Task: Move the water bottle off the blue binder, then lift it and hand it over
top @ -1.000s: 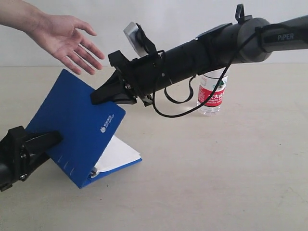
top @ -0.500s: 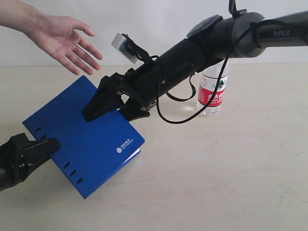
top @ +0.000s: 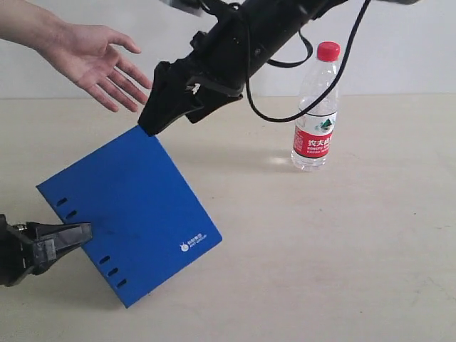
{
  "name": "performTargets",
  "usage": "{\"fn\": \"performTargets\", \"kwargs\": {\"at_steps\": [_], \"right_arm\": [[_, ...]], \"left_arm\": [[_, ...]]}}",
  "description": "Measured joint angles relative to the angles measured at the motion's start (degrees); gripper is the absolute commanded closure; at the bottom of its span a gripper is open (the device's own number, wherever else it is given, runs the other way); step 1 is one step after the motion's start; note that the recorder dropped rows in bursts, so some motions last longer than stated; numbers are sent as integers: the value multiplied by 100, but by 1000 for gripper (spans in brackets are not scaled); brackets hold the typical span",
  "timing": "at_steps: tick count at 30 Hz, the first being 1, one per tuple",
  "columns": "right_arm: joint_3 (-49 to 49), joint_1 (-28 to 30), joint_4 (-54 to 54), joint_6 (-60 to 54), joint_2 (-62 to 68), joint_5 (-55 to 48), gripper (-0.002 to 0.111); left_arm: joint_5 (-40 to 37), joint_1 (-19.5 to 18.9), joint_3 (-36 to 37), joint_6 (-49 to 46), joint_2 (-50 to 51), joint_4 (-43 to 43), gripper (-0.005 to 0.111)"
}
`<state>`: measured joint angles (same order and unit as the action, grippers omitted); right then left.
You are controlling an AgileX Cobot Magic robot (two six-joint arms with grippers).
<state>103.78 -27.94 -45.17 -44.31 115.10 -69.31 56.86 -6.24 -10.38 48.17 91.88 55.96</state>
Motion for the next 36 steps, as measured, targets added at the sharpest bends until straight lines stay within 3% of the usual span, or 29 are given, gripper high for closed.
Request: {"fn": "performTargets", "kwargs": {"at_steps": [7,11,14,19,22,29,36], "right_arm": [[4,0,618,-340,-88,-40,16],[4,-5,798,-433,-88,-39,16],[4,-43,917,-461,-88,-79,16],[4,-68,962,-461,-88,-78,16],[4,-68,962,-472,-88,-78,16],[4,-68,962,-472,-88,-78,16],[4,-68,962,-462,-88,-78,16]], "left_arm": [[-332,0,-72,-410,-1340,880,102],[-434,224,-72,-849,-1795,1068,99],[-644,474,-72,-985,-1899,1080,86],[-1191,807,-82,-986,-1878,990,52],[-1312,848,-82,-979,-1828,860,43],[-1209,863,-82,-1219,-1648,266,42],[135,867,-95,-2547,-934,52,42]]}}
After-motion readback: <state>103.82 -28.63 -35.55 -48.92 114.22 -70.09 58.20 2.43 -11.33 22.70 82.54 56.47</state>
